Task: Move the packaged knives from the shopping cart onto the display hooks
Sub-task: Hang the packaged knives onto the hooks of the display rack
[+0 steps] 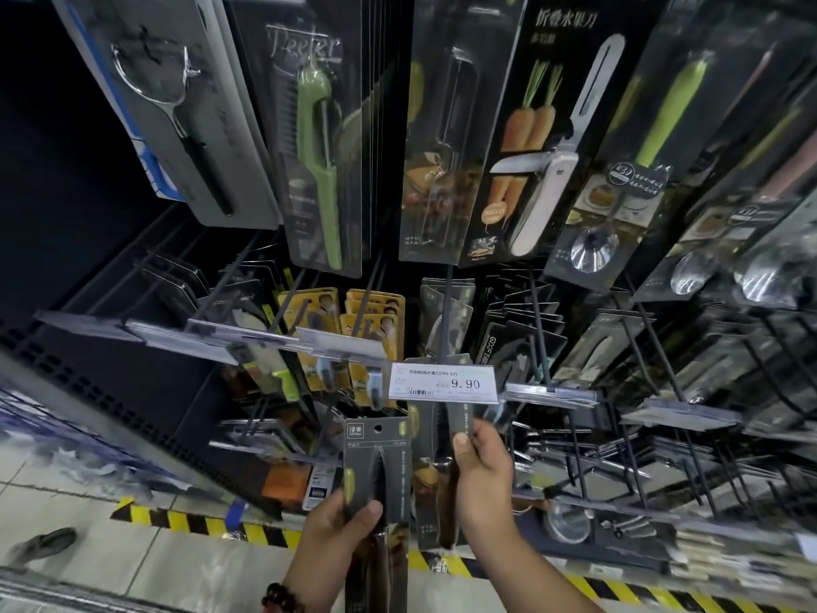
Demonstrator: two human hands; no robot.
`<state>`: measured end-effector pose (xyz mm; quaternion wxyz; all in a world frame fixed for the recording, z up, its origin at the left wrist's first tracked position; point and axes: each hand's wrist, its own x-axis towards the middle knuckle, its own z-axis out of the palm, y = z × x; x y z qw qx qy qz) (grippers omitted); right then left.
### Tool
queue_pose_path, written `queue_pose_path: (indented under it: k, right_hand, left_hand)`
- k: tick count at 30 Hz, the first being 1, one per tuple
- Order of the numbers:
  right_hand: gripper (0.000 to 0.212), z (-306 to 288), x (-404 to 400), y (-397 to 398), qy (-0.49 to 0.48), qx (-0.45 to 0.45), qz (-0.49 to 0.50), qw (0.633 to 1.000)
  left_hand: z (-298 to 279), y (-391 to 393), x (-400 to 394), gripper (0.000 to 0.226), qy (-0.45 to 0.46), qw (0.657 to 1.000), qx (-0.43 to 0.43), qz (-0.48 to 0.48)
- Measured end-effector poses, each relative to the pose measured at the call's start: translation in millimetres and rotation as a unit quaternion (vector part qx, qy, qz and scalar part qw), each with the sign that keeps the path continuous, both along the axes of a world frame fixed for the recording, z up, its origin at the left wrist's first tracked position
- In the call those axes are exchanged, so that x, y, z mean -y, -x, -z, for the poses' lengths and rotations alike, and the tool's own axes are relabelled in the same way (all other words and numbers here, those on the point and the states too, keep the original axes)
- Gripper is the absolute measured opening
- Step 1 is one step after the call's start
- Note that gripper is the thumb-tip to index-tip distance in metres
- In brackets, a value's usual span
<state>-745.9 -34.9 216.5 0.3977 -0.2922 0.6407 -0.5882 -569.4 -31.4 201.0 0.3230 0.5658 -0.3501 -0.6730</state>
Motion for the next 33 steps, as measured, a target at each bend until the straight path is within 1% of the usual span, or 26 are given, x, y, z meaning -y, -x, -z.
queue_pose_path:
  k: [5, 8, 11, 13, 15, 16, 17, 18, 19, 20, 21, 25, 29, 33]
  right_hand:
    - [0.018, 4, -2, -3, -0.02, -0.014, 0.012, 1.0]
    - [0.016, -1, -4, -7, -0.026, -0.007, 0.005, 1.0]
    - [0.026, -7, -6, -10, -0.007, -0.01, 0.006, 1.0]
    - [0.025, -10, -7, -11, -0.005, -0.006, 0.006, 1.0]
    - [0.024, -10, -8, -12, -0.007, -0.018, 0.007, 1.0]
    - [0.025, -8, -9, -13, -0.007, -0.015, 0.008, 1.0]
    - [0.026, -10, -9, -13, 0.0, -0.009, 0.009, 1.0]
    - [0.027, -10, -9, -14, 0.005, -0.003, 0.009, 1.0]
    - [0.027, -14, -8, -14, 0.015, 0.005, 0.007, 1.0]
    - [0.027, -16, -7, -14, 0.022, 0.016, 0.009, 1.0]
    - [0.026, -18, -5, -15, 0.028, 0.018, 0.011, 0.999]
    - [0.034, -19, 0, -13, 0.043, -0.005, 0.012, 0.999]
    - [0.035, -10, -4, -13, 0.03, -0.007, 0.011, 0.999]
    - [0.04, -7, -9, -13, 0.016, 0.0, 0.02, 1.0]
  left_hand:
    - [0, -7, 2, 0.02, -0.003, 0.999, -0.027, -0.034]
    - [-1, -11, 5, 0.015, -0.004, 0.998, -0.032, -0.05]
    - [1, -15, 5, 0.015, 0.003, 0.998, -0.021, -0.055]
    - [4, -17, 4, 0.014, 0.008, 0.998, -0.012, -0.059]
    - [4, -19, 2, 0.006, 0.015, 0.998, -0.013, -0.064]
    - [4, -19, 1, 0.011, 0.014, 0.998, -0.016, -0.064]
    - [5, -20, 0, 0.024, 0.018, 0.998, -0.016, -0.061]
    - [6, -21, -1, 0.029, 0.022, 0.998, -0.02, -0.06]
    - [6, -21, -1, 0.023, 0.02, 0.997, -0.025, -0.066]
    - [6, -21, -1, 0.011, 0.015, 0.997, -0.028, -0.07]
    - [7, -21, -1, 0.008, 0.007, 0.997, -0.027, -0.075]
    - [7, -23, -1, 0.018, -0.002, 0.997, -0.028, -0.075]
    - [6, -27, -2, 0.014, 0.005, 0.997, -0.024, -0.077]
    - [7, -30, -2, 0.018, 0.01, 0.997, -0.027, -0.07]
